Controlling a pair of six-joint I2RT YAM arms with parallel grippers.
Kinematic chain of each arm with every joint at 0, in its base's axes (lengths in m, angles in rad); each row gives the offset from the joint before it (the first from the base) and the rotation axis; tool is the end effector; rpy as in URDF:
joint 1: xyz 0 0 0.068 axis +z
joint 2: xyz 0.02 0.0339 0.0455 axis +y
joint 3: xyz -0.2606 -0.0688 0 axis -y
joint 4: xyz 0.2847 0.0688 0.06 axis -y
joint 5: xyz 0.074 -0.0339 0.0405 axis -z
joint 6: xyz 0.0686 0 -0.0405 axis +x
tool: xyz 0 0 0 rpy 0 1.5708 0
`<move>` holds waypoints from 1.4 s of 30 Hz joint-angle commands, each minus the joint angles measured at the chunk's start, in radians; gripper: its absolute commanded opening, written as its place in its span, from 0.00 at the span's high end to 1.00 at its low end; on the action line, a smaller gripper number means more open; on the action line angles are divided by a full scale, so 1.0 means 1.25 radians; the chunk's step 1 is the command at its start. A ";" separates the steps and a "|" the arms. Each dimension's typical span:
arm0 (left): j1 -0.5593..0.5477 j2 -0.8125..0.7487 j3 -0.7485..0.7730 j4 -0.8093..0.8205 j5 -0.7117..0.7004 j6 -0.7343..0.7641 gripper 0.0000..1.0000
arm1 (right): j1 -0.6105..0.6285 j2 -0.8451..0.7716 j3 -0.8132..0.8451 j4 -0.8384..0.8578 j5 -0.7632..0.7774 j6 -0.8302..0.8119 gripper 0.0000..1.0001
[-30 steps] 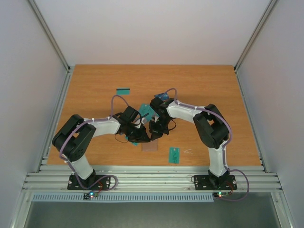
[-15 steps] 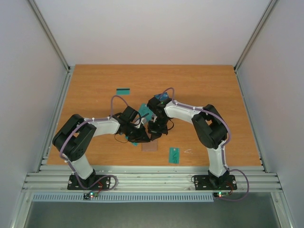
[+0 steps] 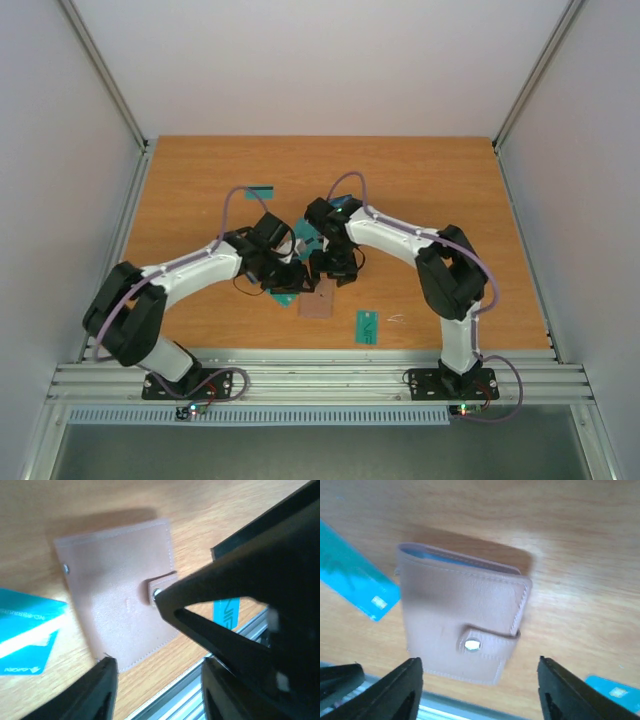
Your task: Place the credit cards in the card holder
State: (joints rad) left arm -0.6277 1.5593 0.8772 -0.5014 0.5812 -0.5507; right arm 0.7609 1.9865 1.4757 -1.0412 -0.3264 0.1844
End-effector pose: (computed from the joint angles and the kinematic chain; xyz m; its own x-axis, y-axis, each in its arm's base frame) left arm 0.2413 -0.2216 0.1196 -0.9833 0.1731 -0.0558 0.1691 0.7573 -0.6308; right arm 0.2785 0.2956 0.1261 -0.8324 -0.5527 0.0403 -0.5136 0.7967 0.3186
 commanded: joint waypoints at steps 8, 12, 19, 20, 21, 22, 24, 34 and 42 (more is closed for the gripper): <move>0.085 -0.202 0.199 -0.252 -0.229 0.113 0.01 | -0.073 -0.356 0.047 -0.093 0.350 -0.135 0.02; 0.151 -0.232 0.208 -0.279 -0.335 0.155 0.01 | -0.124 -0.481 -0.026 -0.012 0.451 -0.224 0.01; 0.218 -0.318 0.169 -0.194 -0.501 0.258 0.01 | -0.269 -0.653 -0.231 0.160 0.567 -0.348 0.02; 0.220 -0.338 0.142 -0.159 -0.539 0.272 0.01 | -0.284 -0.676 -0.276 0.194 0.591 -0.360 0.01; 0.224 -0.358 0.107 -0.111 -0.572 0.289 0.01 | -0.297 -0.700 -0.319 0.233 0.606 -0.372 0.02; 0.231 -0.380 0.071 -0.060 -0.586 0.297 0.01 | -0.310 -0.724 -0.364 0.269 0.617 -0.384 0.01; 0.240 -0.425 -0.010 0.063 -0.585 0.340 0.01 | -0.348 -0.764 -0.441 0.342 0.613 -0.395 0.02; 0.305 -0.443 -0.334 0.522 -0.698 0.474 0.00 | -0.506 -0.761 -0.783 0.850 0.431 -0.479 0.01; 0.355 -0.249 -0.440 0.927 -0.677 0.496 0.01 | -0.567 -0.491 -0.823 1.223 0.320 -0.530 0.02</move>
State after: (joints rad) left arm -0.2050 1.1618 0.3199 0.2714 -0.2588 0.0299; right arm 0.0807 1.2804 0.4347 0.1440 0.1783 -0.4149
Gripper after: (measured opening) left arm 0.995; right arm 0.986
